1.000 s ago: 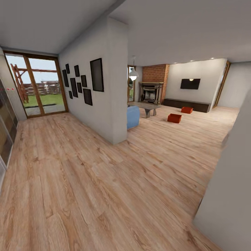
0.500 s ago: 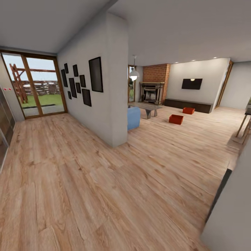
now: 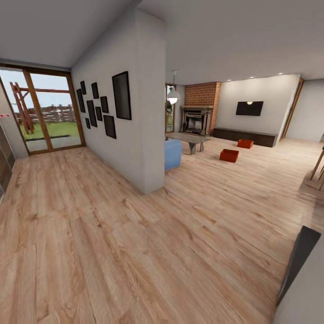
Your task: Move the two storage containers from the living room to the garage. In the garage, place one container on the floor and stack the other container on top of it (either order is fine).
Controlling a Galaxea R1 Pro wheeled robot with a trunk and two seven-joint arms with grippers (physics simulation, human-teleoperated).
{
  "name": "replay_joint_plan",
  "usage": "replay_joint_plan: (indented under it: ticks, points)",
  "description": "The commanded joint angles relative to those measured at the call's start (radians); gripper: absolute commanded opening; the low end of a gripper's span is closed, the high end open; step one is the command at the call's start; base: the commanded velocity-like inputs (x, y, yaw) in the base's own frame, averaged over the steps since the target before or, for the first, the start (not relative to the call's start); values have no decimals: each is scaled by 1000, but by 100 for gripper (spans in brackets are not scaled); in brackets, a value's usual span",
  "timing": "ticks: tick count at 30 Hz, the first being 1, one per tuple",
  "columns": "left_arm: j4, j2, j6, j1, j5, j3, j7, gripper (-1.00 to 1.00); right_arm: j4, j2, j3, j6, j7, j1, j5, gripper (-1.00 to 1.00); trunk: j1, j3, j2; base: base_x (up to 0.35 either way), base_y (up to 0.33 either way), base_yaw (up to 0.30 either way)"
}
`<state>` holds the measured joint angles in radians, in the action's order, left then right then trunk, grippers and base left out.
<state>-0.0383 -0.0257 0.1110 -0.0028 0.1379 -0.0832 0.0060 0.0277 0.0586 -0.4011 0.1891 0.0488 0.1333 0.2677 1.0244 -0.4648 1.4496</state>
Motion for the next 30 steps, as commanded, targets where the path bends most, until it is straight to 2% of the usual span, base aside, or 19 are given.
replay_joint_plan:
  ticks: [1, 7, 30]
  points:
    - [0, 0, 2, 0, 2, -7, 1, 100, 3, -1, -8, 6, 1, 1, 8, 100, 1, -1, 0, 325, 0, 0]
    - [0, 0, 3, 0, 2, -7, 1, 100, 3, -7, -8, 6, 2, 1, 9, 100, 1, -1, 0, 325, 17, -110]
    - [0, 0, 2, 0, 2, -7, 1, 100, 3, -6, -10, 6, 2, 1, 8, 100, 1, -1, 0, 325, 99, -246]
